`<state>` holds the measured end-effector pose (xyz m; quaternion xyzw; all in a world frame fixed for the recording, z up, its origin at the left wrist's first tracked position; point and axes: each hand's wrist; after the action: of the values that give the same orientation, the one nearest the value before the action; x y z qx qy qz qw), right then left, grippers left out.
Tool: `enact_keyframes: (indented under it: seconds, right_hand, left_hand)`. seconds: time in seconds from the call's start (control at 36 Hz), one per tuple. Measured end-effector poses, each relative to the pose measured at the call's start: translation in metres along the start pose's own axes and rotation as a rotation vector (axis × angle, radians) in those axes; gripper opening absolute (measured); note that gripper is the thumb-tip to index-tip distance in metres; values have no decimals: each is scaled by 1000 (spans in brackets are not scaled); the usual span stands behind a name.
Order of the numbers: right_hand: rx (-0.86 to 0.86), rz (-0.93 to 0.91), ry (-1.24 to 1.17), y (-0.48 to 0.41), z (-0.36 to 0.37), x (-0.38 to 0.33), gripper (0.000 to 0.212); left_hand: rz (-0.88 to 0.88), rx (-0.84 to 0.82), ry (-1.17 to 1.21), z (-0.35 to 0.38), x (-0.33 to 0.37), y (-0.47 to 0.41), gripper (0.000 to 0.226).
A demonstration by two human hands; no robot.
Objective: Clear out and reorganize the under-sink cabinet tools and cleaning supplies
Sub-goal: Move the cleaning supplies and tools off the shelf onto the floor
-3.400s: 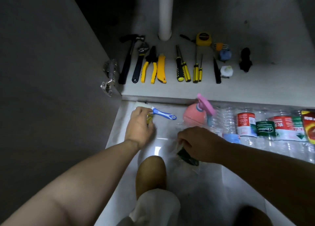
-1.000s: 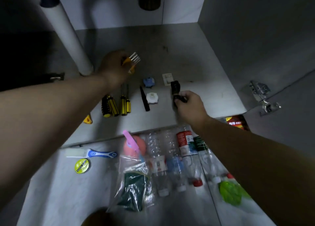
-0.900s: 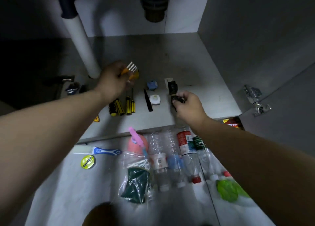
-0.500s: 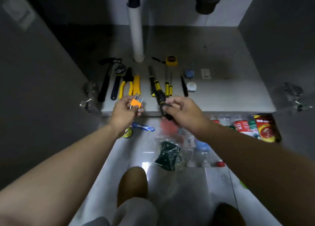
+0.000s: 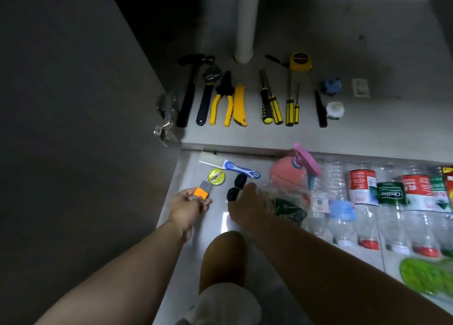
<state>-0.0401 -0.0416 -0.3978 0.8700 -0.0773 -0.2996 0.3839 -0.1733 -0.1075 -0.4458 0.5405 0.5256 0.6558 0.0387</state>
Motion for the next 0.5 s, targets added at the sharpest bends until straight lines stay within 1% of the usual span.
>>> enact_keyframes:
  seconds: [0.08,0.14,0.19,0.25,0.28,0.31,0.33,0.42,0.44,0.5]
  right_hand:
    - [38,-12,16,-4,0,2,46]
    - [21,-58,25,-7,-1,4,38]
    - [-75,-95,-31,-11,-3,7,34]
    - [-235,-111,-119,-10,-5,8,28]
    - [-280,-132,-130,-9,-6,8,24]
    - [-291,-171,-111,-7,-7,7,20]
    - [-274,-231,-60,-5,-9,7,18]
    - [-195,-462,208,0,-18,5,22]
    - [-164,-538,250,1,-21,3,23]
    - [-124,-607,240,4,-26,0,25]
  left_hand:
    - [5,47,-12,1,0,-8,27]
    - [10,87,-3,1,1,-14,27]
    - [14,109,8,2,3,-19,26]
    - [31,130,-10,1,5,-25,25]
    - [38,148,-28,0,7,-28,24]
    - [43,176,-57,-1,8,-32,23]
    - [47,212,-99,-2,10,-35,22]
    - [43,292,-183,0,13,-40,25]
    - [42,289,-181,1,14,-40,27]
    - [52,266,-178,3,14,-41,32]
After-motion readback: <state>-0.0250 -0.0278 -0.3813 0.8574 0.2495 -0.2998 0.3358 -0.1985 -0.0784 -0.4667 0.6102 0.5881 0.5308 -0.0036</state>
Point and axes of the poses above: each hand's wrist, its own y-axis away from the middle knuckle, its own z-axis out of the palm, x = y × z
